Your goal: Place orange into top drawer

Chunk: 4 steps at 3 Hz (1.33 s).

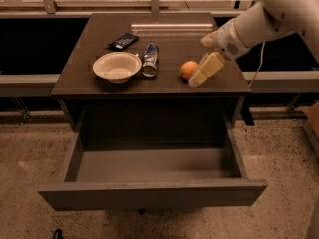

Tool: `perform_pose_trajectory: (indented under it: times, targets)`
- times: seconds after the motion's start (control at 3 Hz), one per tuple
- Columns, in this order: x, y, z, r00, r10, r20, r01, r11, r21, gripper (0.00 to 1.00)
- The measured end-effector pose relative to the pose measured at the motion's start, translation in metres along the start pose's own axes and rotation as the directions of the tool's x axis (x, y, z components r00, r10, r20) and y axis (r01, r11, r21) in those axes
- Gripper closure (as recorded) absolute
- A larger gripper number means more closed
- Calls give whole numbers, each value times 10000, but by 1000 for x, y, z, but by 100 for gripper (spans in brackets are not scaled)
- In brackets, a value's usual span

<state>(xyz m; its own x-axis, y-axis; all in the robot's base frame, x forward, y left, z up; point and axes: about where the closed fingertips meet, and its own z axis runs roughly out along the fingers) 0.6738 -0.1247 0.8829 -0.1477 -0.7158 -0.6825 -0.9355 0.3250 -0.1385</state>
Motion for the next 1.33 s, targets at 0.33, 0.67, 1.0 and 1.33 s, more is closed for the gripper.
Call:
perform_pose_trajectory:
  times: [0.33,0.67,1.0,1.33]
  targets:
    - [10,3,28,9999,-95,-43,95,9999,58,0]
    - [24,3,44,9992,378,90,-378,9993,51,19]
    - [29,4,54,9965,735,409,-732,9973,-71,41]
    - [28,3,55,9887,1037,1087,-1010,9944,-297,66]
